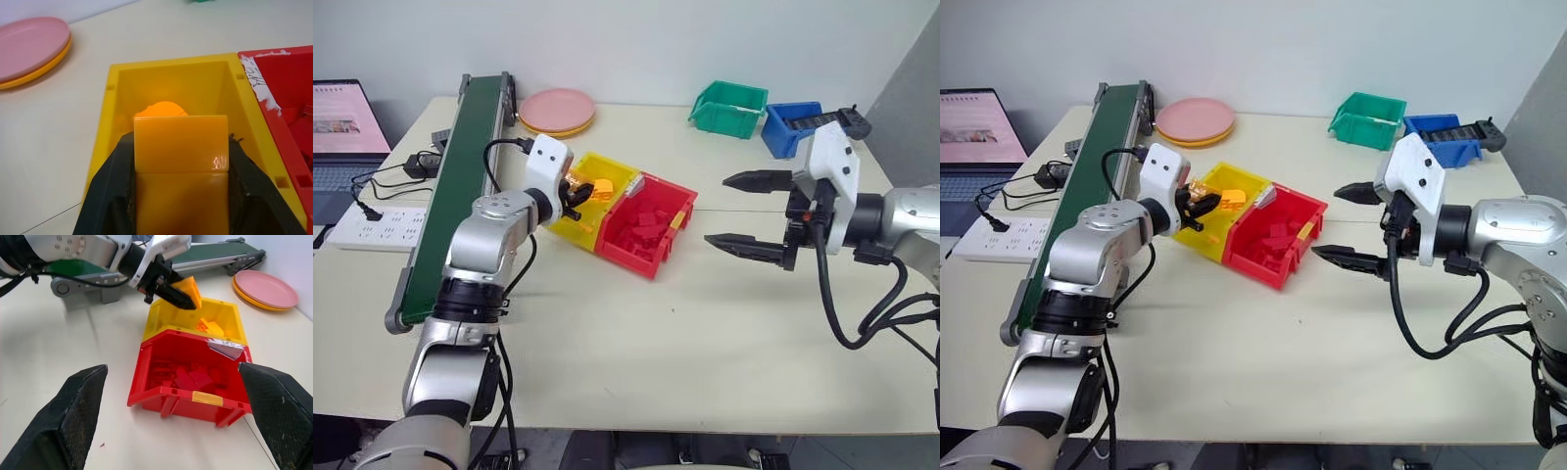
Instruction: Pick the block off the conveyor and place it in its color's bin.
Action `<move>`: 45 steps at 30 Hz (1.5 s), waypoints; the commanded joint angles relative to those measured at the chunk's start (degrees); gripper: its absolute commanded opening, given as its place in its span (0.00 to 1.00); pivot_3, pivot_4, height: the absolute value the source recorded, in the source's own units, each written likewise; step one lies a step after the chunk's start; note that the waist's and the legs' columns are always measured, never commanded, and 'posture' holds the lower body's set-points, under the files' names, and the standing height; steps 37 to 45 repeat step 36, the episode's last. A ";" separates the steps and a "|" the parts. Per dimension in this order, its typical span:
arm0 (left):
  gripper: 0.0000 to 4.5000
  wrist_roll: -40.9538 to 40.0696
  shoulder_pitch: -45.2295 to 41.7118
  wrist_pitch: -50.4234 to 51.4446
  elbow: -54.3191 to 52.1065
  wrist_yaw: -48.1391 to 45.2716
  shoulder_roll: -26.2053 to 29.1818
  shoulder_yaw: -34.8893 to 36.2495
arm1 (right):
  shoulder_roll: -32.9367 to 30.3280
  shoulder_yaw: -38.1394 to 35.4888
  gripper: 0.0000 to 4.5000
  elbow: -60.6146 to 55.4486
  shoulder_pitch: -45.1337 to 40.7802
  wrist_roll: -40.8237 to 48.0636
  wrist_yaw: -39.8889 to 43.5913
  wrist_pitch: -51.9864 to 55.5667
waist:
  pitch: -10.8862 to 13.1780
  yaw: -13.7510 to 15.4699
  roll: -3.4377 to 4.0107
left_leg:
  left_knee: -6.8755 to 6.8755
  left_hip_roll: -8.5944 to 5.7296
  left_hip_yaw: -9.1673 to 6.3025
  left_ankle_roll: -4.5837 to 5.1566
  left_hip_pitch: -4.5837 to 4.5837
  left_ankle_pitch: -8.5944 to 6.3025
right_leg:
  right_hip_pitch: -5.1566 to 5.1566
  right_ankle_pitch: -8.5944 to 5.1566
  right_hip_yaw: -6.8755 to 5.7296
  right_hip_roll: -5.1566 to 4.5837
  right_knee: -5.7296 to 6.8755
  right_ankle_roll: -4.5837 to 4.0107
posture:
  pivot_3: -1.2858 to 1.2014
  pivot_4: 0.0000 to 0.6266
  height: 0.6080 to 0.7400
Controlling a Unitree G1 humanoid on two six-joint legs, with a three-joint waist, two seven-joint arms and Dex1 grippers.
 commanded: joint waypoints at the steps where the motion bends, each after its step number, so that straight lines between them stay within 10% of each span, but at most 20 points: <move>1: 0.34 1.17 -2.65 -3.93 2.02 -1.22 -0.51 0.24 | -0.99 -2.49 1.00 -2.32 -0.63 1.79 -1.72 0.96 | 0.00 0.01 0.00 | 0.00 0.00 0.00 0.00 0.00 0.00 | -0.01 0.00 0.01 0.00 0.00 0.00 | 0.52 0.24 1.00; 17: 0.99 1.80 -1.49 -3.61 -0.96 -2.63 0.05 1.26 | -1.73 -1.92 1.00 -1.52 0.91 2.21 -2.54 0.16 | -0.01 0.09 -0.01 | 0.41 -0.02 0.01 0.01 -0.78 0.00 | -0.76 0.02 0.00 0.00 0.43 0.02 | 0.52 0.24 1.00; 36: 0.99 -8.42 37.89 7.87 -43.03 -6.44 13.71 29.99 | 4.69 3.69 1.00 8.12 13.18 -13.09 6.05 -30.22 | -0.02 -0.21 0.00 | 0.41 0.08 0.09 0.00 -0.65 0.01 | -0.76 0.00 0.10 0.06 0.56 0.01 | 0.52 0.24 1.00; 45: 0.99 -8.42 37.89 7.87 -43.03 -6.44 13.71 29.99 | 4.69 3.69 1.00 8.12 13.18 -13.09 6.05 -30.22 | -0.02 -0.21 0.00 | 0.41 0.08 0.09 0.00 -0.65 0.01 | -0.76 0.00 0.10 0.06 0.56 0.01 | 0.52 0.24 1.00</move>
